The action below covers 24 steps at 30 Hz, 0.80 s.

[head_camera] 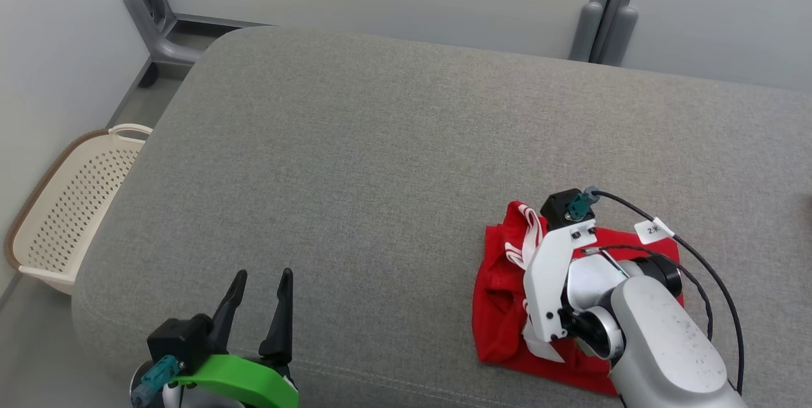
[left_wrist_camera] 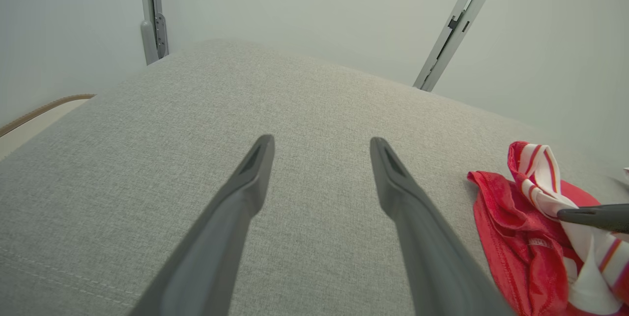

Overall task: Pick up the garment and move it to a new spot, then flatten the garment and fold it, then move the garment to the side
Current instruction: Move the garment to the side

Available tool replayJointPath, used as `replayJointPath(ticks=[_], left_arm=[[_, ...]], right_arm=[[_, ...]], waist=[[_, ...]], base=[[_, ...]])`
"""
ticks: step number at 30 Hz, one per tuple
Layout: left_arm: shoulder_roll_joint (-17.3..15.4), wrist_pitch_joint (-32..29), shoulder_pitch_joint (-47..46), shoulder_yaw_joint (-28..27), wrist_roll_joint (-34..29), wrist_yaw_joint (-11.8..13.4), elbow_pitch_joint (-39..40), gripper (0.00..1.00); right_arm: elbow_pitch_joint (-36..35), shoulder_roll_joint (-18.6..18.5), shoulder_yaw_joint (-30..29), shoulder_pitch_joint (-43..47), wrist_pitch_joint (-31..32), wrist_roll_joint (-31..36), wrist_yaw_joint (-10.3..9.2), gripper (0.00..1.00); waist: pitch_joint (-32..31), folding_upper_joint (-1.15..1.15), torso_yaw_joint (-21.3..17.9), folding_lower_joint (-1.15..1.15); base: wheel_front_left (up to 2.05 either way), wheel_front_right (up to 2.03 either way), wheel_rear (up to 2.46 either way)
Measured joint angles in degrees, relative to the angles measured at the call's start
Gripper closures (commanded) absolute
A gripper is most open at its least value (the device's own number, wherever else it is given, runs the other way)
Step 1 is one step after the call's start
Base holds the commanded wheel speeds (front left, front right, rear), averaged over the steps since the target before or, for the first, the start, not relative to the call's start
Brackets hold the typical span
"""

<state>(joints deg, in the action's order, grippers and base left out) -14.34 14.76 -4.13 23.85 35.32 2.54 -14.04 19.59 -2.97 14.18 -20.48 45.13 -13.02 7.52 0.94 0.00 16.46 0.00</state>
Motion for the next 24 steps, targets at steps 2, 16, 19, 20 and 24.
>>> replayJointPath(ticks=[2,16,19,20,24], left_arm=[[0.1,0.0,0.0,0.0,0.0,0.0,-0.1,0.0],[-0.1,0.0,0.9,0.0,0.0,0.0,-0.5,0.0],[-0.3,0.0,1.1,0.1,0.0,0.0,-0.4,0.0],[-0.3,0.0,1.1,0.1,0.0,0.0,-0.2,0.0],[-0.7,0.0,1.5,0.1,0.0,0.5,0.7,0.0]], right_arm=[[0.6,0.0,0.0,-0.2,-0.5,-0.1,0.0,1.0],[-1.4,0.2,-1.5,-1.2,-5.1,-6.3,0.0,0.0],[-2.4,0.2,-5.0,-1.3,-5.4,-3.7,0.0,0.0],[-2.9,0.2,-6.4,-1.2,-5.4,-2.8,0.0,0.0],[-5.5,-0.3,-11.5,1.0,-4.2,-0.8,0.0,0.0]], waist=[[-0.1,0.0,0.1,0.0],[-1.8,0.0,-0.4,0.0],[-2.0,0.0,-0.9,0.0],[-2.1,0.0,-1.1,0.0],[-2.4,0.0,-2.0,0.0]], base=[[0.0,0.0,0.0],[0.0,0.0,0.0],[0.0,0.0,0.0],[0.0,0.0,0.0],[0.0,0.0,0.0]])
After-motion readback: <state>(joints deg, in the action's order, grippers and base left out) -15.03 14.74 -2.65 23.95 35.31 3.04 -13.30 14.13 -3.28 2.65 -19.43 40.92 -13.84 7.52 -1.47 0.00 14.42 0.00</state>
